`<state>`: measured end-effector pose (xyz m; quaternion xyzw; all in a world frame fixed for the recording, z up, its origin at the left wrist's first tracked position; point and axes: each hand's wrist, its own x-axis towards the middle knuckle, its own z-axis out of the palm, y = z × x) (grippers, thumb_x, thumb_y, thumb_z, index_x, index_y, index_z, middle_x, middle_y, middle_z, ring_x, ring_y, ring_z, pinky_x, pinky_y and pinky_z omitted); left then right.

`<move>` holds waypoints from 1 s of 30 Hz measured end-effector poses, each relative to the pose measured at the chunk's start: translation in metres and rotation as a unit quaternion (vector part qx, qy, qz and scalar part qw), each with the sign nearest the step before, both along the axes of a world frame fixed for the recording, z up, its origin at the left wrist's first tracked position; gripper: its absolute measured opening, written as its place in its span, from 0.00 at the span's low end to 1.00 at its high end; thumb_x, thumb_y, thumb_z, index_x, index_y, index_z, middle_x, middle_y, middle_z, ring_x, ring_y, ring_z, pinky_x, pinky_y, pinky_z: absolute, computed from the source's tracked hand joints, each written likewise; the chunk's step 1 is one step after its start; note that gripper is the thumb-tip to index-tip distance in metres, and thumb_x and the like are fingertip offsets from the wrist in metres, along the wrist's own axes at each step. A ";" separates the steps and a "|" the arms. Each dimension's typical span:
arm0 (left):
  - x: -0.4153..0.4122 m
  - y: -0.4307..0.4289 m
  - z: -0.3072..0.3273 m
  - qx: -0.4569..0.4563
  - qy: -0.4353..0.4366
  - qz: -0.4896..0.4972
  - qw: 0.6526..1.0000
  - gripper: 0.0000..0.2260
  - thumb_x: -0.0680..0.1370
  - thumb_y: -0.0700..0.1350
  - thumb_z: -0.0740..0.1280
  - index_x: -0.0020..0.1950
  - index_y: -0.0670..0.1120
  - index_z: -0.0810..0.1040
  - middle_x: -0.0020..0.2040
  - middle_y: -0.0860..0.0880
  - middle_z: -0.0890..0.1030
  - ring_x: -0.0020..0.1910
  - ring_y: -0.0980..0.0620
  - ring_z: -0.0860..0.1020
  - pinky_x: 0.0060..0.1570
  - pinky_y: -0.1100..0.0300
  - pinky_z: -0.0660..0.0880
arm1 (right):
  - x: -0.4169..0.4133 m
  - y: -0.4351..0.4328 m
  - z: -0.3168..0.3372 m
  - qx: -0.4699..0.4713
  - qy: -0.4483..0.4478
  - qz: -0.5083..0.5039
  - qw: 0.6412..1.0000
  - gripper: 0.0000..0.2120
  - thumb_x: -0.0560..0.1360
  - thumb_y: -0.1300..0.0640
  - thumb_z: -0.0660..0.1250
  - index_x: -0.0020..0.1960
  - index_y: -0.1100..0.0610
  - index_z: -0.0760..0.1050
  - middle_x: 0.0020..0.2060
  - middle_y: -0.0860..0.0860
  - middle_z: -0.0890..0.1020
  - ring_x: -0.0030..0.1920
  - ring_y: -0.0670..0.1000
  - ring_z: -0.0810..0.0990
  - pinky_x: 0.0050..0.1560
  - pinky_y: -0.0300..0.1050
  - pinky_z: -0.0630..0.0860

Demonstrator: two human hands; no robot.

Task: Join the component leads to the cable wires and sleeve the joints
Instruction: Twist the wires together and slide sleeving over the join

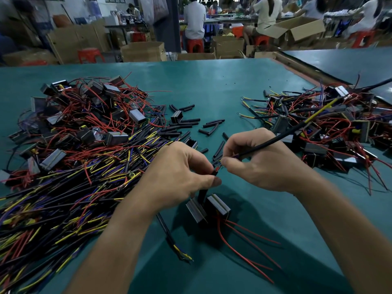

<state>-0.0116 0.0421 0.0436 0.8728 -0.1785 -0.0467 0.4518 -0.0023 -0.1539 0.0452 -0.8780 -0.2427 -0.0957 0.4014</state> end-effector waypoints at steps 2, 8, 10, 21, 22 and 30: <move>0.000 0.000 0.001 -0.003 0.006 -0.003 1.000 0.04 0.68 0.45 0.79 0.37 0.49 0.85 0.31 0.49 0.83 0.24 0.56 0.75 0.27 0.62 0.71 | 0.000 0.002 -0.001 -0.001 -0.001 -0.006 1.000 0.09 0.71 0.61 0.71 0.33 0.52 0.77 0.28 0.51 0.79 0.31 0.53 0.76 0.33 0.50 0.74; -0.001 0.000 0.002 -0.020 0.033 -0.001 0.999 0.06 0.69 0.45 0.78 0.35 0.44 0.85 0.26 0.44 0.81 0.23 0.54 0.75 0.26 0.66 0.67 | -0.002 0.005 -0.003 -0.013 -0.014 -0.023 1.000 0.08 0.70 0.58 0.70 0.33 0.52 0.76 0.28 0.50 0.79 0.31 0.52 0.76 0.34 0.50 0.74; -0.001 0.000 0.003 -0.034 0.052 -0.006 0.998 0.06 0.69 0.42 0.78 0.36 0.41 0.84 0.25 0.44 0.80 0.22 0.55 0.73 0.24 0.69 0.65 | -0.002 0.006 -0.003 -0.013 -0.015 -0.027 0.999 0.07 0.69 0.56 0.69 0.33 0.52 0.75 0.28 0.50 0.79 0.31 0.51 0.76 0.34 0.50 0.75; -0.001 -0.002 0.002 -0.089 0.063 0.004 0.994 0.05 0.70 0.38 0.76 0.38 0.37 0.84 0.28 0.46 0.81 0.22 0.52 0.75 0.23 0.67 0.68 | -0.004 0.006 -0.002 -0.016 -0.027 -0.011 0.999 0.07 0.70 0.58 0.71 0.34 0.53 0.76 0.28 0.49 0.78 0.31 0.53 0.77 0.35 0.53 0.76; -0.001 -0.003 0.001 -0.092 0.058 0.006 0.994 0.05 0.70 0.38 0.76 0.38 0.37 0.84 0.28 0.45 0.81 0.22 0.52 0.75 0.23 0.66 0.69 | -0.003 0.006 -0.002 -0.015 -0.025 -0.009 1.000 0.07 0.70 0.58 0.71 0.34 0.53 0.76 0.28 0.50 0.78 0.31 0.53 0.77 0.35 0.53 0.76; 0.000 -0.008 -0.007 -0.079 -0.036 0.032 0.996 0.04 0.68 0.42 0.79 0.36 0.45 0.85 0.30 0.42 0.81 0.24 0.53 0.71 0.24 0.59 0.70 | -0.002 -0.003 0.003 0.028 0.050 0.065 0.996 0.07 0.74 0.62 0.72 0.38 0.58 0.80 0.27 0.57 0.77 0.28 0.51 0.69 0.29 0.46 0.66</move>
